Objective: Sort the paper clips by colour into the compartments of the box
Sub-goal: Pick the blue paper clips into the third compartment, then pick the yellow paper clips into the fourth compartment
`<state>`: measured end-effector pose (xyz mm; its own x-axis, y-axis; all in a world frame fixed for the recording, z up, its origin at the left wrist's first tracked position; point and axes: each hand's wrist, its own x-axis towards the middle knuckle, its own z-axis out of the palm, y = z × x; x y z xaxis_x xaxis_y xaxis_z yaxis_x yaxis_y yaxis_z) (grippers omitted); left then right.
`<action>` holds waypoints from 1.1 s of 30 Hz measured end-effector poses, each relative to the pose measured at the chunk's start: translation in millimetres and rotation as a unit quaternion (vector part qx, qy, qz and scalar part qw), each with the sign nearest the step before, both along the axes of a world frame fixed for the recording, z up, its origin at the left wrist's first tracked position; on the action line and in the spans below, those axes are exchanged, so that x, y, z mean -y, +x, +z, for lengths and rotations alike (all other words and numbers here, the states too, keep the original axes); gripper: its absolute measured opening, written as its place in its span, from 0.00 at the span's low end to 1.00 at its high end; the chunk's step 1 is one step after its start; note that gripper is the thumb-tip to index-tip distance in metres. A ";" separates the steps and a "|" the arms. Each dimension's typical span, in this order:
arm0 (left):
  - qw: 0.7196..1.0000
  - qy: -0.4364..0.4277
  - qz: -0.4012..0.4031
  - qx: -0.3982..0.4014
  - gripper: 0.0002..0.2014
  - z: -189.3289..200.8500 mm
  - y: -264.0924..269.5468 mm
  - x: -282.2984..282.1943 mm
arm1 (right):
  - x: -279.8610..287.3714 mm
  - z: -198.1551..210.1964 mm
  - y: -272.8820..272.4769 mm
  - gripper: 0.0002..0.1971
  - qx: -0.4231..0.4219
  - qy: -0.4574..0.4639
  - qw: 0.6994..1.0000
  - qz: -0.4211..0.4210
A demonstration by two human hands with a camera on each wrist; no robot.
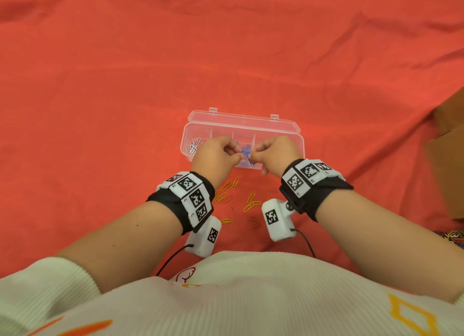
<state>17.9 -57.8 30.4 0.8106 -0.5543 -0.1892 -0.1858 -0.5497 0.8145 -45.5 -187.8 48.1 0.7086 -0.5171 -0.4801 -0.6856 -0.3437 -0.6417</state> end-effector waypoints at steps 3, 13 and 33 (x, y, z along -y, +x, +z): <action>1.000 0.014 0.013 -0.008 0.02 -0.7 4.1 5.8 | -1.5 -1.3 5.7 0.02 -0.010 -0.004 1.000 -0.010; 1.000 -0.011 0.014 0.010 0.12 -3.3 4.7 -3.5 | 1.4 -13.2 0.8 0.06 0.076 0.010 0.997 -0.009; 0.987 0.154 -0.044 0.021 0.16 -58.0 -35.0 -72.3 | 0.6 -58.4 -83.9 0.10 -0.159 -0.114 0.976 0.094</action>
